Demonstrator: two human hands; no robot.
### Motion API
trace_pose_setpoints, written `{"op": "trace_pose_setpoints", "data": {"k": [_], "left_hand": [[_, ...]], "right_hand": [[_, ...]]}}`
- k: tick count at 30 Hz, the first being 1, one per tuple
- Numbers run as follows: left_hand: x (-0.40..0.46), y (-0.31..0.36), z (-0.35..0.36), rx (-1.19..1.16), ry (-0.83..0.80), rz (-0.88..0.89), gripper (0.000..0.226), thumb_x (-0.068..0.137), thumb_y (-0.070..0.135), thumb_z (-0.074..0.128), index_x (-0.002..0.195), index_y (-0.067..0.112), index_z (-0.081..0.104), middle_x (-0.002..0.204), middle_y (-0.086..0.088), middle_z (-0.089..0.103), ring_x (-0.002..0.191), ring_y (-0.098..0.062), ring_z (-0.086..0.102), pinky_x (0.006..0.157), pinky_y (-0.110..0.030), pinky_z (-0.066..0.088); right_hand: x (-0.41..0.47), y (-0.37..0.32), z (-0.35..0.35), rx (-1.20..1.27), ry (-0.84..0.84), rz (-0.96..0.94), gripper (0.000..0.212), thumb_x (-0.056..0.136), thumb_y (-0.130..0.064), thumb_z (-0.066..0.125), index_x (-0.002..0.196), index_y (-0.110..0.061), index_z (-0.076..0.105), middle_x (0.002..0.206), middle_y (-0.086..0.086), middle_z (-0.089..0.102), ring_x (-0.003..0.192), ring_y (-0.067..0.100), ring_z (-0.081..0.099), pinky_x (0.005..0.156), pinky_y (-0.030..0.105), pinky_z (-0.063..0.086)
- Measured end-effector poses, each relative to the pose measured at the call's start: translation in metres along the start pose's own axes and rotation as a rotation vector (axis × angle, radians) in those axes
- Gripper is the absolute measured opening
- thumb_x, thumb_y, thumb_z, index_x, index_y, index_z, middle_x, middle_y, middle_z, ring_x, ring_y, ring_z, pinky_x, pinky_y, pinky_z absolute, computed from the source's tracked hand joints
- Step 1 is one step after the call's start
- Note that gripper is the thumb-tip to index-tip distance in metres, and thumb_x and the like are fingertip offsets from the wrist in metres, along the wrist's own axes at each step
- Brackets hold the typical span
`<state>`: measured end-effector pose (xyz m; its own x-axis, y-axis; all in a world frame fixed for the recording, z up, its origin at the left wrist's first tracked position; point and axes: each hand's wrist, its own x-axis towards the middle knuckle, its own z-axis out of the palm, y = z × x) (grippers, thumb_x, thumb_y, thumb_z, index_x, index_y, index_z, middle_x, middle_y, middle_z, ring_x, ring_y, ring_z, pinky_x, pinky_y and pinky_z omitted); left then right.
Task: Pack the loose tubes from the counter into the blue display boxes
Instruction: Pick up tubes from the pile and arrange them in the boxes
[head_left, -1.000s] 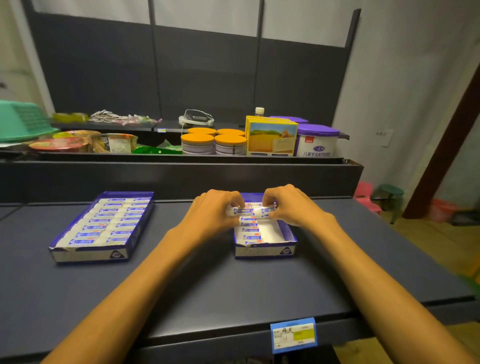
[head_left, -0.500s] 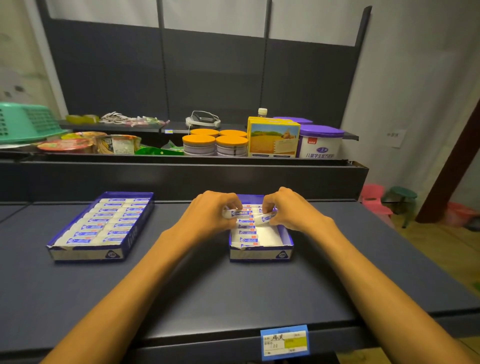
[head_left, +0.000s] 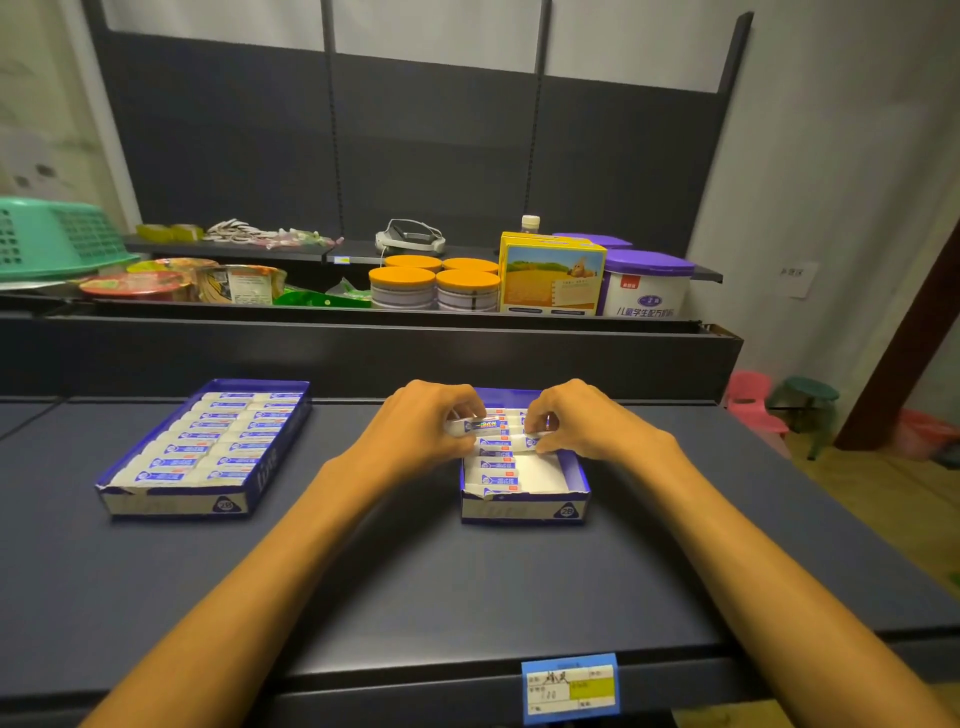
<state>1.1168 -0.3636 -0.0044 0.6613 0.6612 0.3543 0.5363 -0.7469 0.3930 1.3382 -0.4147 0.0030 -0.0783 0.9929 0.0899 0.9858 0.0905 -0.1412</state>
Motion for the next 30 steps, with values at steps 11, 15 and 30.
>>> {"op": "trace_pose_setpoints", "data": {"k": [11,15,30], "left_hand": [[0.0,0.0,0.0,0.027,0.011,0.005,0.031,0.081,0.029,0.075,0.111,0.026,0.066,0.11,0.006,0.069,0.095,-0.01,0.064,0.08,-0.033,0.057],[0.0,0.0,0.0,0.035,0.008,-0.003,0.032,0.081,0.03,0.075,0.111,0.026,0.065,0.111,0.005,0.069,0.096,-0.01,0.064,0.081,-0.033,0.057],[0.012,0.021,0.006,-0.029,0.039,0.004,0.027,0.08,0.022,0.076,0.106,0.026,0.066,0.108,0.006,0.07,0.096,-0.008,0.064,0.081,-0.032,0.057]], "right_hand": [[0.003,0.005,-0.004,0.028,-0.05,-0.012,0.023,0.086,-0.013,0.071,0.108,-0.016,0.071,0.114,0.002,0.068,0.097,0.012,0.061,0.086,0.031,0.055],[0.005,0.005,-0.003,0.02,-0.053,-0.027,0.021,0.085,-0.011,0.071,0.105,-0.017,0.072,0.112,0.001,0.069,0.093,0.01,0.06,0.082,0.026,0.053],[-0.018,0.021,-0.004,0.219,0.115,0.036,0.037,0.087,-0.034,0.069,0.122,-0.027,0.057,0.127,-0.004,0.059,0.111,0.008,0.052,0.088,0.028,0.052]]}}
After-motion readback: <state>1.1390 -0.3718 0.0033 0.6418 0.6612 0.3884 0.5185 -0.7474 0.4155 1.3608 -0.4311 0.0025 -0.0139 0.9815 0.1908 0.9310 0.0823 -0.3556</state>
